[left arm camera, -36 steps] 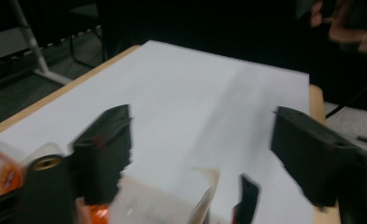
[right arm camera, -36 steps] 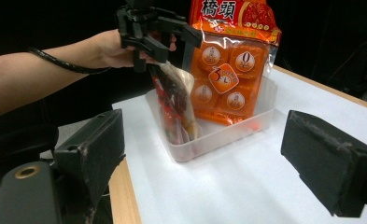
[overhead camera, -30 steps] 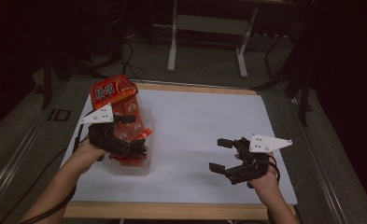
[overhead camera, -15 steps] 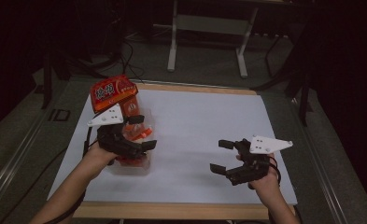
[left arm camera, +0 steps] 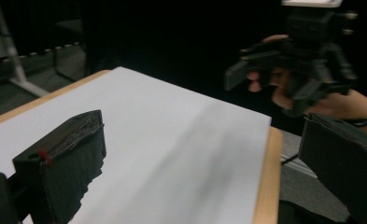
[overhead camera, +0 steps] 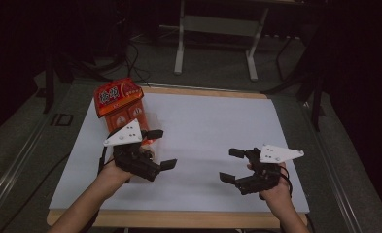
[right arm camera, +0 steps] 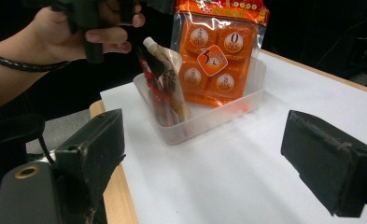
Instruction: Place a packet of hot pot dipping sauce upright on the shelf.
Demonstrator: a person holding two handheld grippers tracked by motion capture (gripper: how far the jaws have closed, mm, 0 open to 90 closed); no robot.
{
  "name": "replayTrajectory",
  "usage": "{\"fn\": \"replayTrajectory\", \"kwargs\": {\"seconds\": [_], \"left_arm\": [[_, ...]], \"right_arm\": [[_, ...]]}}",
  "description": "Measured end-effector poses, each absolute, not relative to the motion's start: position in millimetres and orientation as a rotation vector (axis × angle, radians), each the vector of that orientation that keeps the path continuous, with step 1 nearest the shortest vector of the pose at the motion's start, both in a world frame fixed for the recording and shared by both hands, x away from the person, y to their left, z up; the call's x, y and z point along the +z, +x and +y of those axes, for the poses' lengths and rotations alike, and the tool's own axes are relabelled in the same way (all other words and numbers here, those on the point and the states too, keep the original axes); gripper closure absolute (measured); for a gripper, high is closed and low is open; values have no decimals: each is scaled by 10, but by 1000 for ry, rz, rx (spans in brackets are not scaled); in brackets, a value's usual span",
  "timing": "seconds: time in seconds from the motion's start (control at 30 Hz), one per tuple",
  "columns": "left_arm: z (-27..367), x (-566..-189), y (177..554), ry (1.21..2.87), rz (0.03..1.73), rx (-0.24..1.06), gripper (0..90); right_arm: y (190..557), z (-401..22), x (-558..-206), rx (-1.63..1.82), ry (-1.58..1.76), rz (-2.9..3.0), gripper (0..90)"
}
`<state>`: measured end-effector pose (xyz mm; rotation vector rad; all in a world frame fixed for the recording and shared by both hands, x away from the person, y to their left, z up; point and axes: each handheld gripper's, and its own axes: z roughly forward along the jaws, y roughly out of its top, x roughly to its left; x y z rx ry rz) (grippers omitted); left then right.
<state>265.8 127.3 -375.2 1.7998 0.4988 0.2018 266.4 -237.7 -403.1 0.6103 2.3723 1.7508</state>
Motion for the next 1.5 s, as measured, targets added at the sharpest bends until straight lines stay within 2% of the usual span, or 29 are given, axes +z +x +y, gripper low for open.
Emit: {"fn": "replayTrajectory", "kwargs": {"seconds": [0.47,0.7,1.5], "left_arm": [[1107,-3853,2443,1835,454,222,13],[1011,-4017,2301,1870,387,209,13],[854,-4588,2048,1937,396,99,13]], "right_arm": [[2662,-2398,-4154,1744,646,2370,134],[2673,-2391,-4269,1704,661,2379,134],[2734,-2394,-4454,1647,688,2393,134]]}}
